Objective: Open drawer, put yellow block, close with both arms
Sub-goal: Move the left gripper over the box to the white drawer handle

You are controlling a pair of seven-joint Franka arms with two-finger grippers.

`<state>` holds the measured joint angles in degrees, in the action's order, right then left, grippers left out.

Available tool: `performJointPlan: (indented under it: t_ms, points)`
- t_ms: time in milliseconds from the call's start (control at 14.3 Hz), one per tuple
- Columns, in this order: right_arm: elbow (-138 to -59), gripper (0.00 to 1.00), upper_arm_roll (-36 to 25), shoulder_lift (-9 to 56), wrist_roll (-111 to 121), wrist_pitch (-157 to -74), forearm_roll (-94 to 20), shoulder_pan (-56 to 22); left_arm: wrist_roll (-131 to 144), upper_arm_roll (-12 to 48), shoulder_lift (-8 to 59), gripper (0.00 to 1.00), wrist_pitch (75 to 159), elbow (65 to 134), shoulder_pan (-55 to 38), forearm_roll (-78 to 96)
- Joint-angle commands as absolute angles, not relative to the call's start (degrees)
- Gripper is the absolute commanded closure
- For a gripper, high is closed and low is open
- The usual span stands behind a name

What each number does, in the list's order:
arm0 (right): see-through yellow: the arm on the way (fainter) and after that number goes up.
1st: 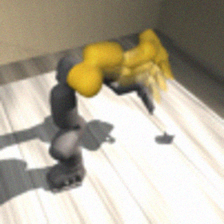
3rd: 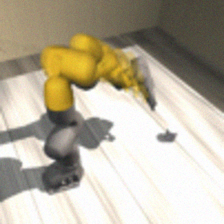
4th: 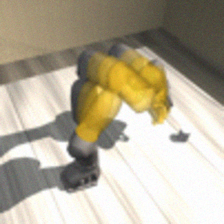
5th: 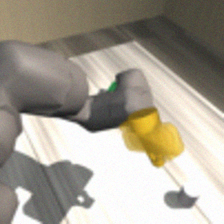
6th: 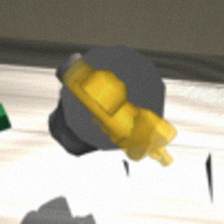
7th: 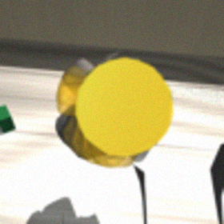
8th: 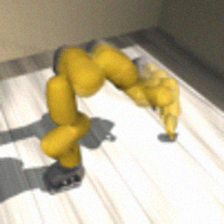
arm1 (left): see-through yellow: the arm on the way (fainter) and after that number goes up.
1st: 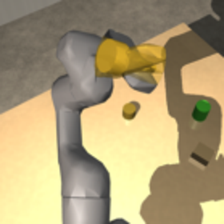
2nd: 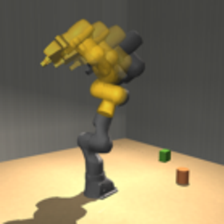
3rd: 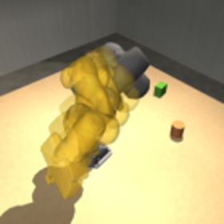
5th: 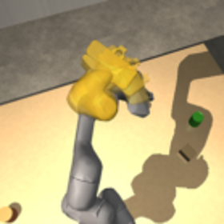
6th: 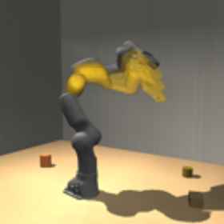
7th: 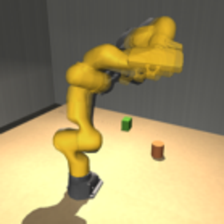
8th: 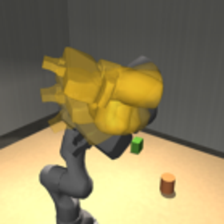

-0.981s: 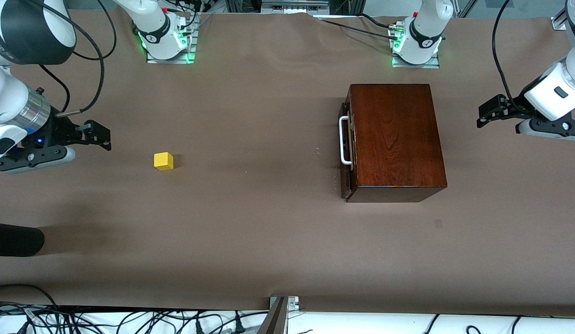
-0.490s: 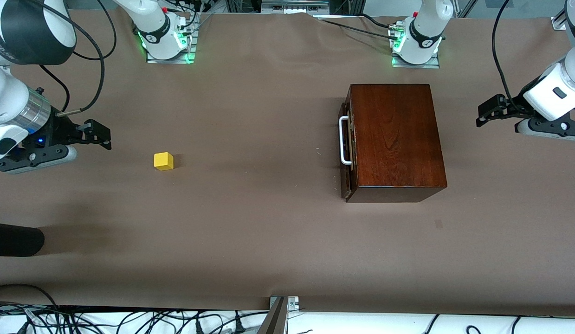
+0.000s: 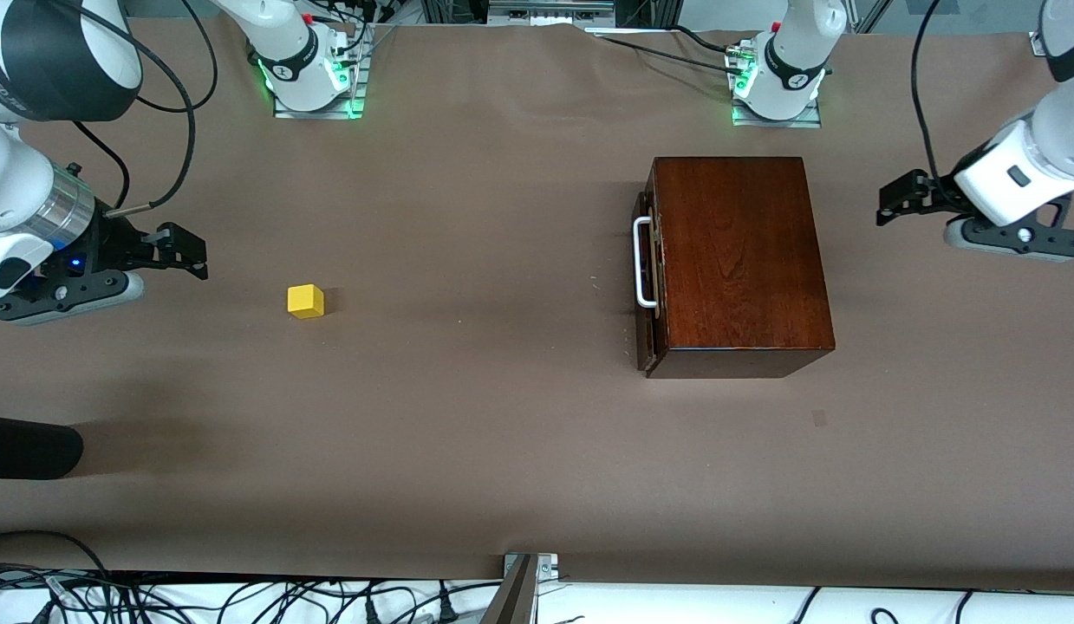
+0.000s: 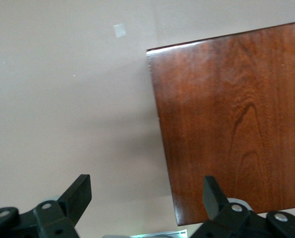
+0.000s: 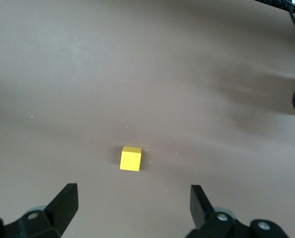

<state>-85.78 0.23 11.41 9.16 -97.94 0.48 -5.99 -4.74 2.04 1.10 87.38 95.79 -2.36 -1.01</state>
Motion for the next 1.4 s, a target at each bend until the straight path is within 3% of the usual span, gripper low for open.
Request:
performJointPlan:
  t_ms: [0,420,911,1331]
  points:
    - [-84.6,0.00,0.4,11.6,10.3,-96.9,-0.5,-5.4,-3.3,5.8,0.8,0.00,86.1,95.4,-2.5,-1.3]
    - [-84.6,0.00,0.4,11.7,10.3,-96.9,-0.5,-5.4,17.0,19.1,3.4,0.00,91.2,94.9,-3.9,-1.9]
    - [-84.6,0.00,0.3,11.8,10.0,-96.9,-0.6,-5.4,31.9,19.7,13.3,0.00,101.4,95.1,-15.7,-4.6]
    - [-84.6,0.00,0.2,11.8,10.0,-96.9,-0.7,-5.4,38.6,19.9,21.3,0.00,105.4,95.7,-21.7,-12.1]
